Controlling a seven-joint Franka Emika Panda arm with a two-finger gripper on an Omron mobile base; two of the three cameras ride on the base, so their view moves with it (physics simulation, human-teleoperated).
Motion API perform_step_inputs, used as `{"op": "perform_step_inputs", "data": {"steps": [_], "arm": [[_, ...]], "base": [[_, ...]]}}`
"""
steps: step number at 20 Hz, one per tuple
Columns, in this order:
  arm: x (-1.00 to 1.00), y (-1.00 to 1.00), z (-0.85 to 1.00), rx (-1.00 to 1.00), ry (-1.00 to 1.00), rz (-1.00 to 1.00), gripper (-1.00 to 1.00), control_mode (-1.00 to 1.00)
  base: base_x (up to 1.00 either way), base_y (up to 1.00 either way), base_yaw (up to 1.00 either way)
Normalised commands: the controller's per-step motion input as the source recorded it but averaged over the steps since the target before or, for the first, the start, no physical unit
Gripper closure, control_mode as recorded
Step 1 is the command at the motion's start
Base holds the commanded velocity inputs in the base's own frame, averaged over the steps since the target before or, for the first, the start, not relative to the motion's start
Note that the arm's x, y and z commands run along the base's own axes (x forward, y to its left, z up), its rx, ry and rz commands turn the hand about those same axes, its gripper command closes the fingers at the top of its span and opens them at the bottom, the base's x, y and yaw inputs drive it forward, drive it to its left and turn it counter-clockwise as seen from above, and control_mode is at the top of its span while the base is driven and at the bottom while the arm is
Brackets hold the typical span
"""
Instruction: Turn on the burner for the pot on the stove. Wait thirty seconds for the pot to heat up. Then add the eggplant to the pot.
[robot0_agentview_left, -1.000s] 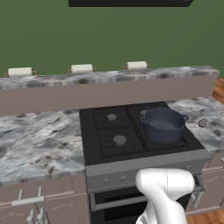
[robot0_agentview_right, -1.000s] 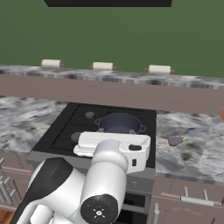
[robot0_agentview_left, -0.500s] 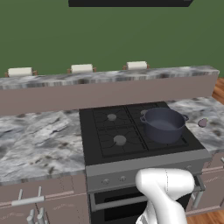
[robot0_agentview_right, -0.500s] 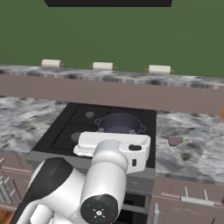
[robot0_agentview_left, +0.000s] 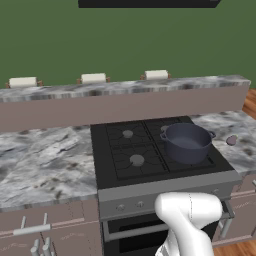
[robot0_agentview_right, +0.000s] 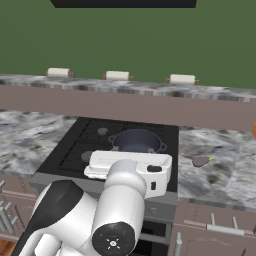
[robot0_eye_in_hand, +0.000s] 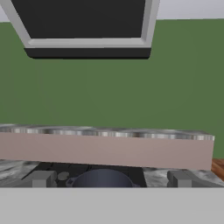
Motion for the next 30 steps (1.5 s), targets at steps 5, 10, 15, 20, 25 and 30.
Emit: {"op": "perform_step_inputs", "data": {"steps": [5,10,15,20,25,30], "arm": [[0.00,0.00,0.00,0.00,0.00,0.00,-1.00,-1.00],[0.00,0.00,0.00,0.00,0.00,0.00,-1.00,-1.00],[0.00,0.00,0.00,0.00,0.00,0.00,-1.00,-1.00],[0.00,0.00,0.00,0.00,0.00,0.00,-1.00,-1.00],[0.00,0.00,0.00,0.00,0.00,0.00,-1.00,-1.00],[0.00,0.00,0.00,0.00,0.00,0.00,-1.00,-1.00]], "base": [[0.00,0.00,0.00],[0.00,0.00,0.00],[0.00,0.00,0.00],[0.00,0.00,0.00],[0.00,0.00,0.00],[0.00,0.00,0.00]]}}
